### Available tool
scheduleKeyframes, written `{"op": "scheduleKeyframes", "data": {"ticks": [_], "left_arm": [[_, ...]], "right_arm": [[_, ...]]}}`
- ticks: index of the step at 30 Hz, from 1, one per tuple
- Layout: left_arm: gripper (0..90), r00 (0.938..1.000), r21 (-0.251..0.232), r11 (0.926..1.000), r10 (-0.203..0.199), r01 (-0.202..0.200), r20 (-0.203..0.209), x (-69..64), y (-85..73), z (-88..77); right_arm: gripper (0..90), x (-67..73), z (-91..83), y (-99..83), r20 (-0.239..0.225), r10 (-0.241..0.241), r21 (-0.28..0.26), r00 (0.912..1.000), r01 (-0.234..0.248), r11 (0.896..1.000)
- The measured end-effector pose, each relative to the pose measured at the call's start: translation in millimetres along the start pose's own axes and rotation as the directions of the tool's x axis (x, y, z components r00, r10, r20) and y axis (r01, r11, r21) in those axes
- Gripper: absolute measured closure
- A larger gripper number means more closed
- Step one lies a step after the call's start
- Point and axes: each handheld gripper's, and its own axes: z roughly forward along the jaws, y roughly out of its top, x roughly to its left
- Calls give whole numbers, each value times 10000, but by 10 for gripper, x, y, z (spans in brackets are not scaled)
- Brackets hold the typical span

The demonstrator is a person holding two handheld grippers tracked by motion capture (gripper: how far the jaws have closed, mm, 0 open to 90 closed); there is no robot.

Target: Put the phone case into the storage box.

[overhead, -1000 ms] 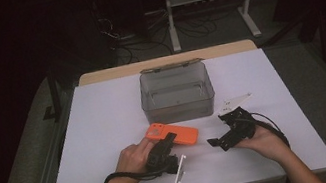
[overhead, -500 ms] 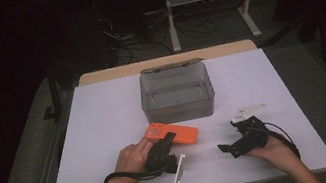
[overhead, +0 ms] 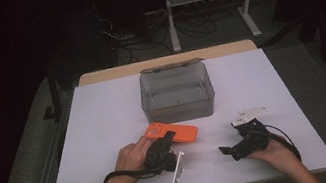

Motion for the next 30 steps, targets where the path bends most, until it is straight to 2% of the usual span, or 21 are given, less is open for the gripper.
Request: {"op": "scheduleKeyframes", "data": {"ticks": [8,16,21,28,29,30], "left_arm": [[798,9968,-146,9969,-769,772,211,55,-39,5],[798,9858,-289,9858,-1647,1657,342,144,-91,-14],[797,9741,-417,9737,-2221,2238,425,201,-129,-28],[797,9509,-633,9497,-3029,3067,632,266,-183,-28],[797,9442,-674,9427,-3223,3266,675,269,-188,-27],[797,9423,-700,9407,-3273,3320,706,277,-192,-25]], "right_arm": [[4,-1,6,6,50,-76,7,10000,76,10000],[4,-5,-1,11,66,-59,-63,10000,59,10000],[4,-10,-7,12,94,-59,-89,9999,60,9999],[4,-10,-17,14,106,-71,-143,9999,73,9999],[4,-10,-18,14,107,-63,-154,9999,64,9999],[4,-10,-20,14,109,-76,-150,9999,78,9999]]}}
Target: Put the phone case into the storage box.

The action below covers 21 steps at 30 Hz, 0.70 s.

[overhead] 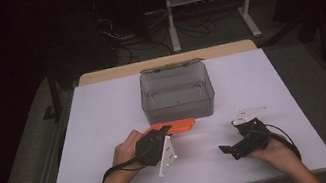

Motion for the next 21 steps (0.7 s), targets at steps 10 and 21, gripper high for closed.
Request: {"op": "scheduleKeyframes", "data": {"ticks": [10,21], "left_arm": [[797,9933,-214,9935,-1110,1117,308,66,-64,13],[797,9686,-467,9697,-2358,2399,788,160,-133,9]], "right_arm": [[4,6,-5,5,23,-18,-15,10000,18,10000],[4,1,-18,9,55,-36,-111,10000,37,9999]]}}
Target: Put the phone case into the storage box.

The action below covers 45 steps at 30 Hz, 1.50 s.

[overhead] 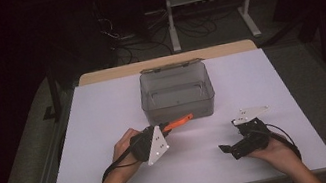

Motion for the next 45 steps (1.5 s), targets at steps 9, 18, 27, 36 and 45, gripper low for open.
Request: {"op": "scheduleKeyframes", "data": {"ticks": [9,18,27,36,45], "left_arm": [[797,9945,-257,9946,-996,1005,332,81,-40,-7],[797,9771,-437,9777,-2023,2054,664,159,-83,-18],[797,9426,-612,9451,-3126,3211,1172,249,-143,-27],[797,9018,-734,9066,-4002,4156,1632,324,-201,-32],[797,8502,-837,8566,-4853,5091,2041,406,-269,-44]], "right_arm": [[4,-1,-3,1,21,13,-21,10000,-13,10000],[4,2,-7,3,15,25,-57,10000,-24,10000],[4,4,-6,2,12,17,-67,10000,-17,10000],[4,4,-6,1,-7,14,-28,10000,-14,10000],[4,3,-6,0,-5,8,-18,10000,-8,10000]]}}
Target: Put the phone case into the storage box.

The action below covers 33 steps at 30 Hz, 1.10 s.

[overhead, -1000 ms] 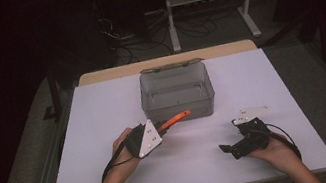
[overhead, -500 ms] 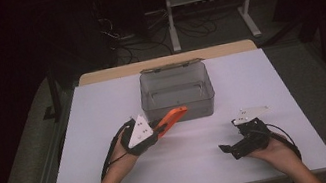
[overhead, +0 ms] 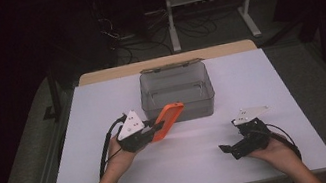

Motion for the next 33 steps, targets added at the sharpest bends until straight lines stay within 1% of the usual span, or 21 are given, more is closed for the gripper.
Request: {"op": "scheduleKeyframes", "data": {"ticks": [2,5,8,9,14,21,26,30,33], "left_arm": [[797,9998,-1,9998,-217,217,44,20,-10,-4],[797,9991,-3,9992,-401,402,107,45,-21,-9],[797,9969,-77,9972,-748,750,260,68,-29,-9],[797,9964,-77,9967,-803,806,286,71,-30,-9],[797,9957,-20,9964,-845,847,379,75,-36,-5],[796,9949,-101,9960,-882,888,485,89,-23,-20],[796,9942,-164,9959,-881,893,620,96,23,-41],[797,9918,-321,9935,-1066,1090,706,127,62,-69],[796,9888,-486,9902,-1266,1307,789,168,95,-101]], "right_arm": [[4,1,1,1,-4,-10,-3,10000,10,10000],[4,0,2,2,-3,-5,-6,10000,5,10000],[4,-1,1,2,4,-11,-6,10000,11,10000],[4,-1,1,2,-2,-6,-8,10000,6,10000],[4,1,1,1,5,-11,-23,10000,11,10000],[4,-2,8,2,-18,25,-9,10000,-25,10000],[4,0,-1,-1,14,16,-34,10000,-16,10000],[4,3,-12,-1,-13,5,-78,10000,-5,10000],[4,4,-17,0,-9,-21,-115,10000,21,9999]]}}
